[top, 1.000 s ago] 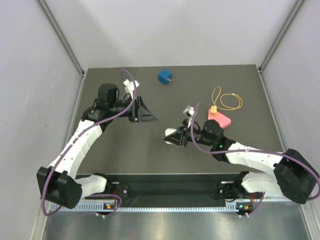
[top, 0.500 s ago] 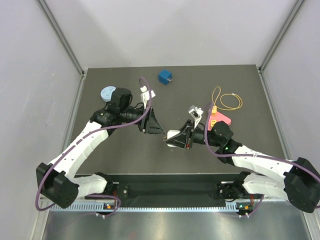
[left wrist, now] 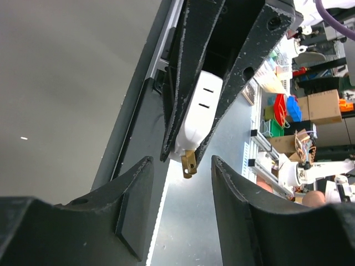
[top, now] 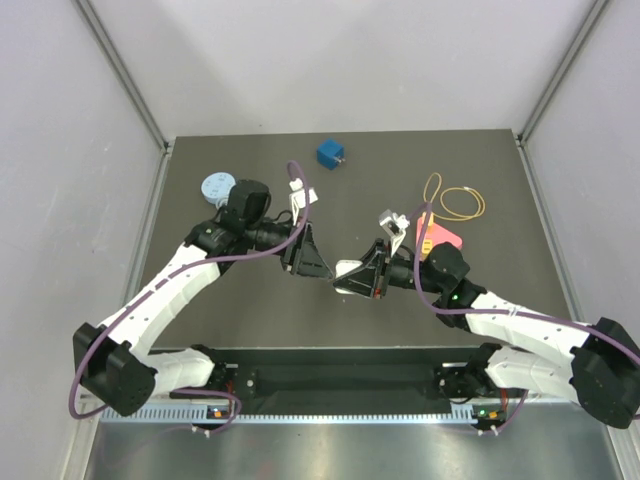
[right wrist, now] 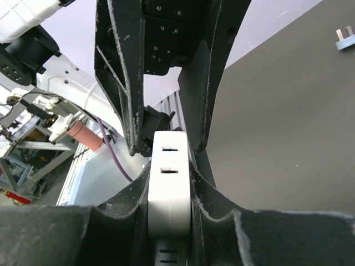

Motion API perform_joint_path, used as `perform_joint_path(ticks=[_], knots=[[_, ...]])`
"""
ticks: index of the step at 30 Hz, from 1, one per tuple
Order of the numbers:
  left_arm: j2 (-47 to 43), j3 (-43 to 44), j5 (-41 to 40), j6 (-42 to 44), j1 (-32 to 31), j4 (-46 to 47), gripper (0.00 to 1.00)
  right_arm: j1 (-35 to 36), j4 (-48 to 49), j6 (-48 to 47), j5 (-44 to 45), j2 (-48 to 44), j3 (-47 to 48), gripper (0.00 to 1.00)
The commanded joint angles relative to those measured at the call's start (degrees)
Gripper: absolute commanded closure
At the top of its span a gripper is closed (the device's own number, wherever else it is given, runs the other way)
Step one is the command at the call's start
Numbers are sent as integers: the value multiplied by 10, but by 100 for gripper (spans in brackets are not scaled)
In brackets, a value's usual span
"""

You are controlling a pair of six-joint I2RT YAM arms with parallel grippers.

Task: Insert the plug

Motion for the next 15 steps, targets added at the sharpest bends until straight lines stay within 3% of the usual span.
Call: perform_joint_path(ticks=[1,5,7,8,11,12,15], knots=[[-2,-7,28,20,-7,28,49,-6,41,7,-9,-11,7,100],[0,-14,27,25,-9,28,54,-6,41,8,-9,-9,8,100],[1,-17,26,28,-9,28,63,-6,42,10,-14,-7,10,100],[2,-18,25,29,-9,26,74,-6,42,10,-17,-6,10,100],[6,-18,21,32,-10,24,89,-6,46,11,-21,-8,7,100],[6,-18,19,32,-10,25,99,-6,47,11,-26,-9,5,100],[4,-14,18,33,-10,25,100,-7,47,12,-29,-11,2,100]])
